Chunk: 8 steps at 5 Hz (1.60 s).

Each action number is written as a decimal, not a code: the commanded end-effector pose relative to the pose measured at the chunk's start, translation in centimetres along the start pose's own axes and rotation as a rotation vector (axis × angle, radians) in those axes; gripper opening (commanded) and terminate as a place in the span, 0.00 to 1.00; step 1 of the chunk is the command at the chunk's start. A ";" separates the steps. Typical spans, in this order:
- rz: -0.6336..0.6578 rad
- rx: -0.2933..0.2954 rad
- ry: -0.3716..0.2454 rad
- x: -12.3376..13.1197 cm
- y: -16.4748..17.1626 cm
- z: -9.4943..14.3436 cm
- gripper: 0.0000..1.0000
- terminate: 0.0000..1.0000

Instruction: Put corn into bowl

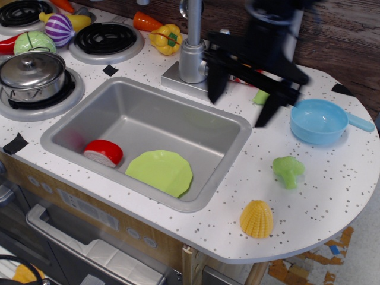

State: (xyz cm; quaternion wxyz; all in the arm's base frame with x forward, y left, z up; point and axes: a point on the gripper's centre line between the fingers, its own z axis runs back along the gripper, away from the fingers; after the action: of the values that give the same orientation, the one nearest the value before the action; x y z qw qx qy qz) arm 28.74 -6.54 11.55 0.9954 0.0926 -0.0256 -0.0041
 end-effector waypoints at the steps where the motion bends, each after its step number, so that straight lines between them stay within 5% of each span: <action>1: -0.033 -0.029 -0.023 -1.2 -2.9 0.1 1.00 0.00; 3: 0.044 -0.049 -0.024 -3.2 -4.6 -3.0 1.00 0.00; 7: 0.081 -0.222 -0.094 -3.9 -5.1 -9.1 1.00 0.00; 8: 0.101 -0.229 -0.091 -3.9 -5.4 -9.3 0.00 0.00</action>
State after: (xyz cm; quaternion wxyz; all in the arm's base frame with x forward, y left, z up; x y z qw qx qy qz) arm 24.77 -9.97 0.81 0.9975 -0.0151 -0.0557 0.0404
